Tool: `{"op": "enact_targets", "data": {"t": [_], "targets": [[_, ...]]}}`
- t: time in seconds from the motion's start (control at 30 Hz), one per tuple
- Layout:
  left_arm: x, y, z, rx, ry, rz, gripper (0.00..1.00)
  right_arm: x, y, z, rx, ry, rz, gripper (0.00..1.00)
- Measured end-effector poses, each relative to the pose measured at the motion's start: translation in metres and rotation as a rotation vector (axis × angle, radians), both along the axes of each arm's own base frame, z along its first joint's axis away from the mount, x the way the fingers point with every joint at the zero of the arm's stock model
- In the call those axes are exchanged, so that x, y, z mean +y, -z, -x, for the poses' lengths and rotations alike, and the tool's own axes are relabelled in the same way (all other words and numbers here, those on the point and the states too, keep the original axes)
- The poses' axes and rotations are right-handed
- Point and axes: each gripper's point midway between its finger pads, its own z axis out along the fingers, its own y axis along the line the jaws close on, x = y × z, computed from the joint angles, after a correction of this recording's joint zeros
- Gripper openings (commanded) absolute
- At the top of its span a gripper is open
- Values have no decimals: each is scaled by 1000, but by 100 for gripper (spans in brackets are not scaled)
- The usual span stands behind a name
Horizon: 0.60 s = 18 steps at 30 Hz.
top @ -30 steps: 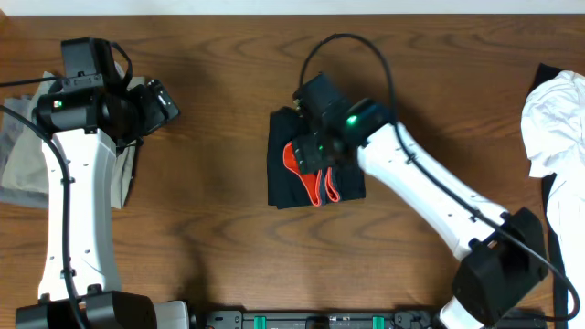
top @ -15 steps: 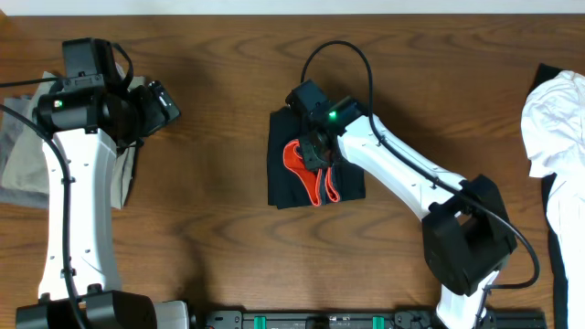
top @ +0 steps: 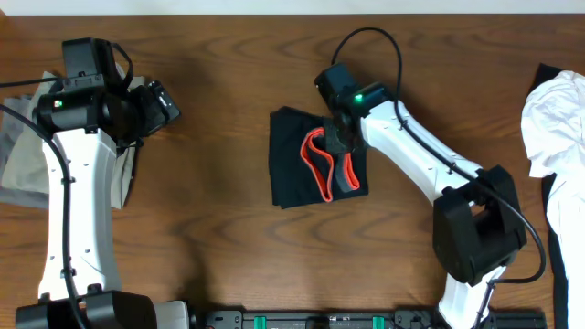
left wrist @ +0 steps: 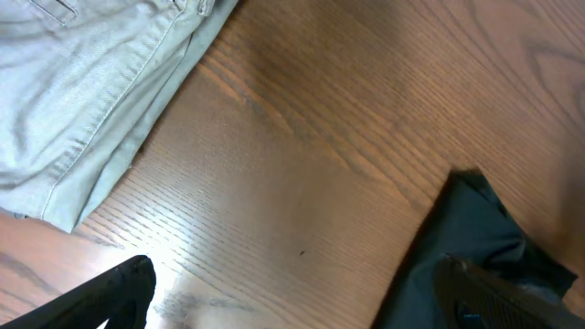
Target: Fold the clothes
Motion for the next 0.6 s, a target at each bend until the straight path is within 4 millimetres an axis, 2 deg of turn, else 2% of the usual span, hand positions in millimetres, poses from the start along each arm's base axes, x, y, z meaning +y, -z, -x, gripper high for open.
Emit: {"op": "enact_targets", "data": {"t": [0.43, 0.6], "targets": [[0, 0, 0, 0, 0, 0, 98, -24, -1, -20, -46, 29, 30, 3], [0, 0, 0, 0, 0, 0, 98, -29, 16, -29, -47, 16, 62, 5]]}}
